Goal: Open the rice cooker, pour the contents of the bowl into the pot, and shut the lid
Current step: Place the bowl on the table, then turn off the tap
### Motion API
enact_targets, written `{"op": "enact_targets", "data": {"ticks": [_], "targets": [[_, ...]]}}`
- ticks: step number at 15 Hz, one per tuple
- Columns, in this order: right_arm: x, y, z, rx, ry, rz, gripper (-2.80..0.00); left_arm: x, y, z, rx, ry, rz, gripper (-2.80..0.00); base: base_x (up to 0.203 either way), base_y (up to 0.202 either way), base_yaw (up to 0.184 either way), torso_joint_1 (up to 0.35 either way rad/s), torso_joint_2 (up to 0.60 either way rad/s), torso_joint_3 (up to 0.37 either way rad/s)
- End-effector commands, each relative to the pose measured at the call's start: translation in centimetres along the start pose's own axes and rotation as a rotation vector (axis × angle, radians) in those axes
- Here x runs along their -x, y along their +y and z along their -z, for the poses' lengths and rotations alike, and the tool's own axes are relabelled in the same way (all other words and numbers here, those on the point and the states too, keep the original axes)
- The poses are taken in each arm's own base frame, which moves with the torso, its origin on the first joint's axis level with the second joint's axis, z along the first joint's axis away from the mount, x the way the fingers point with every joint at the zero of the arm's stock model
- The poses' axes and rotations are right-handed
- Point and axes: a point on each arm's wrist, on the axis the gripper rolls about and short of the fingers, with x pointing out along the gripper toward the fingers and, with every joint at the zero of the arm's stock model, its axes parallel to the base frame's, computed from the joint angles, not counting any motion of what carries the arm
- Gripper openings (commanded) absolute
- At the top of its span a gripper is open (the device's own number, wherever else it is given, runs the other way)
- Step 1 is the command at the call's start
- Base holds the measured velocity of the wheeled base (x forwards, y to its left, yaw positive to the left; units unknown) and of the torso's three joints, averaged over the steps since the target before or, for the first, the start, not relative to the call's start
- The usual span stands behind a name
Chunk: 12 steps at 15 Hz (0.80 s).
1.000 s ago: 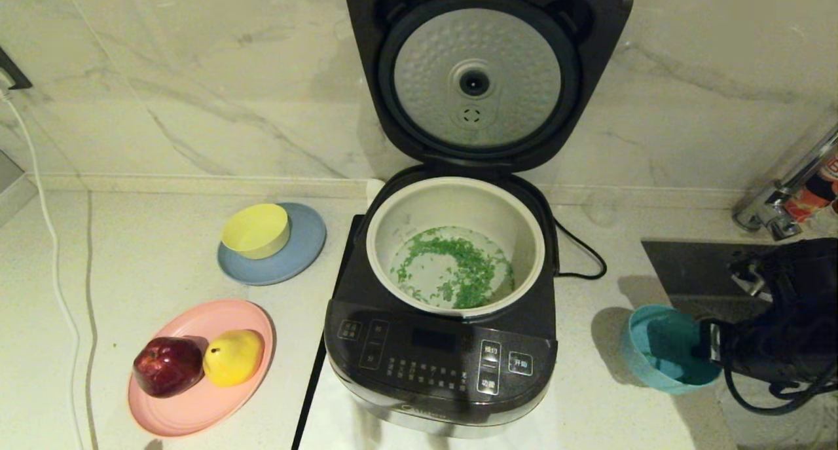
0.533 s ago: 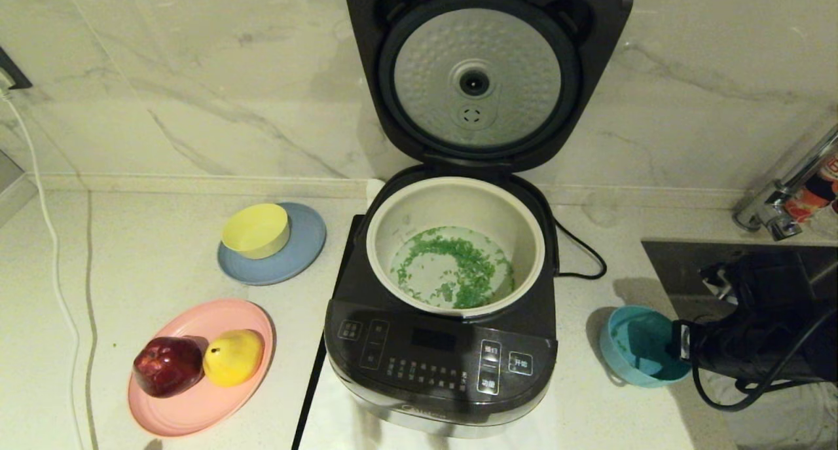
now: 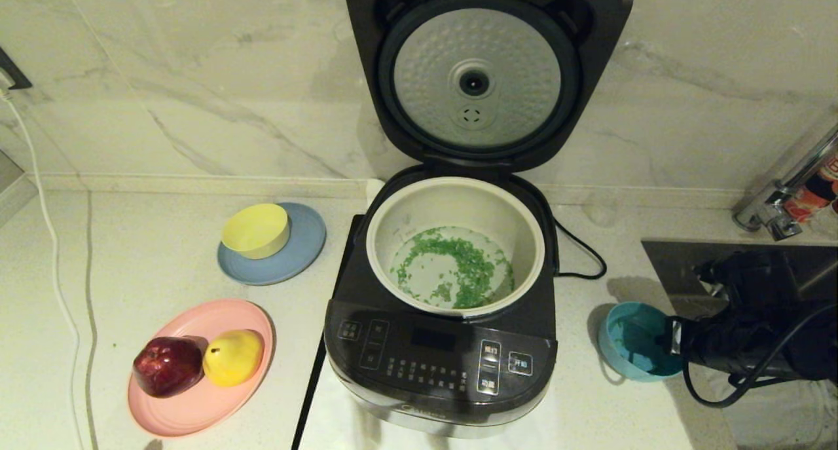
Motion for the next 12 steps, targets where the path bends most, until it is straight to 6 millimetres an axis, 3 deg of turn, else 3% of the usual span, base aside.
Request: {"op": "enact_targets", "data": {"ticks": [1,3,7,9,10,12], "targets": [[1.1,0.2,-0.5,-0.014,-0.040,-0.018,0.00,-0.1,0.0,0.3,-0.001,0.008,0.000,-2.80,0.000,0.000,0.000,0.000,0.00,0.000],[2.2,0.4,-0.8,-0.017,-0.072,-0.033,0.00,-0.1,0.0,0.3,0.001,0.008,0.000,-2.80,0.000,0.000,0.000,0.000,0.00,0.000],[7.5,0.3,-2.2,-0.035,-0.231,-0.081,0.00,-0.1,0.0,0.3,0.001,0.008,0.000,-2.80,0.000,0.000,0.000,0.000,0.00,0.000],[9.1,0.0,-2.7,-0.054,-0.310,-0.011,0.00,-0.1,0.0,0.3,-0.001,0.008,0.000,-2.80,0.000,0.000,0.000,0.000,0.00,0.000],[9.5,-0.1,-3.0,-0.063,-0.349,0.048,-2.80,-0.1,0.0,0.3,-0.001,0.008,0.000,-2.80,0.000,0.000,0.000,0.000,0.00,0.000],[9.8,-0.3,-3.1,-0.074,-0.379,0.101,-2.80,-0.1,0.0,0.3,-0.001,0.008,0.000,-2.80,0.000,0.000,0.000,0.000,0.00,0.000]]}}
